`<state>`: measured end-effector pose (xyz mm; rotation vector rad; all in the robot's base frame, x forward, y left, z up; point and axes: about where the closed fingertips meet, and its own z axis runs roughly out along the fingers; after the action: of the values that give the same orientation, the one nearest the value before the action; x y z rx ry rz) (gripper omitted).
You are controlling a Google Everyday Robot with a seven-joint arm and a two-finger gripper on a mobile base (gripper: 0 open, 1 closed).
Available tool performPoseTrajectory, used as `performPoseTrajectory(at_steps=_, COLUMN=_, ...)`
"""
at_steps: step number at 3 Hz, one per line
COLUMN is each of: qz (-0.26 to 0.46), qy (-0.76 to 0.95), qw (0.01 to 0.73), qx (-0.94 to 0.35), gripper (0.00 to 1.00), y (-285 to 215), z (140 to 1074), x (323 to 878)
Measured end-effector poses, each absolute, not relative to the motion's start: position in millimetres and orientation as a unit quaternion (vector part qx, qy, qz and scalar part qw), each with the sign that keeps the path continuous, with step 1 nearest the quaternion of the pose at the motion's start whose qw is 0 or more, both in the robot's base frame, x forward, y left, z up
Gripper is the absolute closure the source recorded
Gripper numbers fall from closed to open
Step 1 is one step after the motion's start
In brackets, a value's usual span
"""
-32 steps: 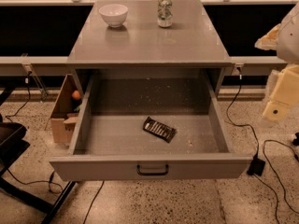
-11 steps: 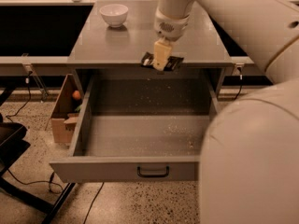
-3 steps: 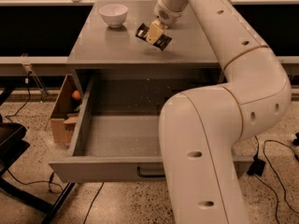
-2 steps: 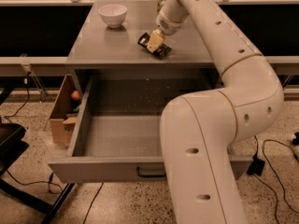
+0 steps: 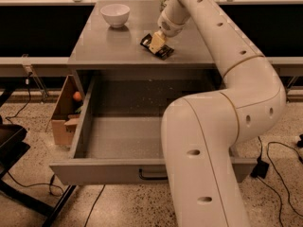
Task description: Pick rxbar chocolate from top drawer and place on counter
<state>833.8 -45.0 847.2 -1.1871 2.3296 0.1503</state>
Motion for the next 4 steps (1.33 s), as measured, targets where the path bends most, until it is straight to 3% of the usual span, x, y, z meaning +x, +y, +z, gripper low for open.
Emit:
performPoseTrajectory(at_steps=2, qz=0.056, qy=0.859, qw=0.258, qx=-0.438, gripper=0.00, y=-44.9, z=847.0, x=833.8)
performPoseTrajectory(at_steps=4, qz=0.059, qy=0.867, qw=0.304, qx=-0.390, gripper=0.00, y=-85.9, z=907.9, x=820.8)
